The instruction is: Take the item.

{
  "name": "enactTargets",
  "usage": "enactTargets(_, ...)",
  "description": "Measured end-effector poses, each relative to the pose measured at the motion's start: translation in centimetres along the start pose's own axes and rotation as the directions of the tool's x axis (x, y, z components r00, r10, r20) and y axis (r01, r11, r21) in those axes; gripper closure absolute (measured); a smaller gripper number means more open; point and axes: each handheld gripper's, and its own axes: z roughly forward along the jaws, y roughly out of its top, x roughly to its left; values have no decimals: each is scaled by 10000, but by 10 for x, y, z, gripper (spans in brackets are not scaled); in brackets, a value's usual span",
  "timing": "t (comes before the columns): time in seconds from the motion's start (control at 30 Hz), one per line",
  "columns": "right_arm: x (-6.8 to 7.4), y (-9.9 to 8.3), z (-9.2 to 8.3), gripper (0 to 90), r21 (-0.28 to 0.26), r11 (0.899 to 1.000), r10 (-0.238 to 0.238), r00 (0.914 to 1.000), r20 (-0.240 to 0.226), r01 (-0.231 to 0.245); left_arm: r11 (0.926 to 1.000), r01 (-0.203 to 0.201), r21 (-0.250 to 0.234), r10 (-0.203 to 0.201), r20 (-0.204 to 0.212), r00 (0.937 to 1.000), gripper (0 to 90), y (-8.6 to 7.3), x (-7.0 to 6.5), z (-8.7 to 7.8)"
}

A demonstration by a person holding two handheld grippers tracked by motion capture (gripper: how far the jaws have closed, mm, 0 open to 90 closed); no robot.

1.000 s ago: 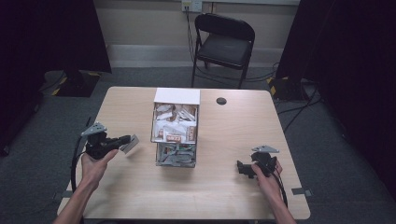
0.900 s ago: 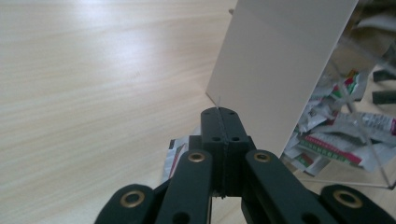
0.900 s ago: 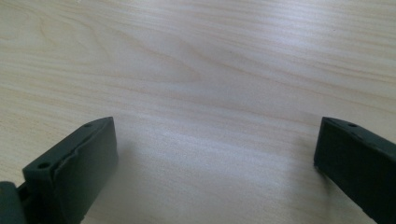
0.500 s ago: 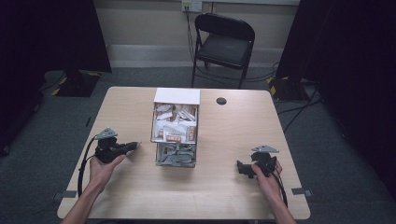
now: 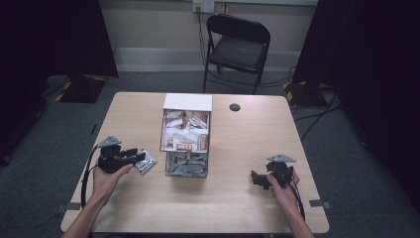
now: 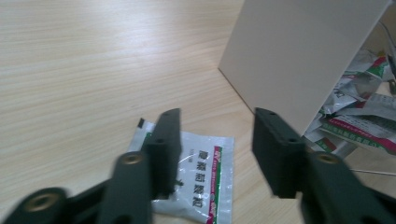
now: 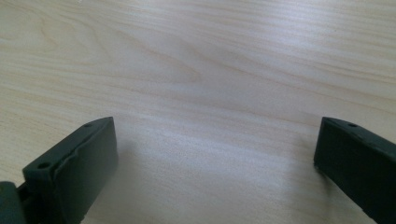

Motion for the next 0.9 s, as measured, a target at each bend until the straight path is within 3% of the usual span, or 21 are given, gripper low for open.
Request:
enactTargets(0.23, 0, 0, 0, 0, -1, 10000, 0, 10000, -1, 0, 9977, -423, 533, 461, -720, 9963, 285, -4, 0, -23)
enactTargets(0.37, 0, 0, 0, 0, 3, 10000, 5, 10000, -2, -5, 9981, -429, 445, 464, -797, 9957, 236, -12, 1, -40)
enactTargets(0.47, 0, 0, 0, 0, 2, 10000, 4, 10000, -5, -4, 9962, -505, 707, 566, -876, 9946, 191, -18, 0, -50)
enactTargets(0.6, 0, 0, 0, 0, 2, 10000, 5, 10000, -2, -5, 9965, -149, 821, 207, -709, 9973, 184, -29, 3, -65)
enactTargets(0.63, 0, 0, 0, 0, 3, 10000, 3, 10000, -1, -3, 9960, -231, 866, 295, -735, 9969, 184, -31, 4, -67)
enactTargets(0.7, 0, 0, 0, 0, 3, 10000, 2, 10000, -2, -2, 9933, -158, 1148, 278, -1040, 9942, 184, -37, 8, -70)
enactTargets(0.77, 0, 0, 0, 0, 2, 10000, 4, 10000, -2, -4, 9880, -165, 1536, 392, -1458, 9885, 196, -43, 13, -71)
enactTargets(0.9, 0, 0, 0, 0, 6, 10000, -4, 10000, -5, 4, 9777, 194, 2089, 277, -2202, 9751, 197, -59, 22, -67)
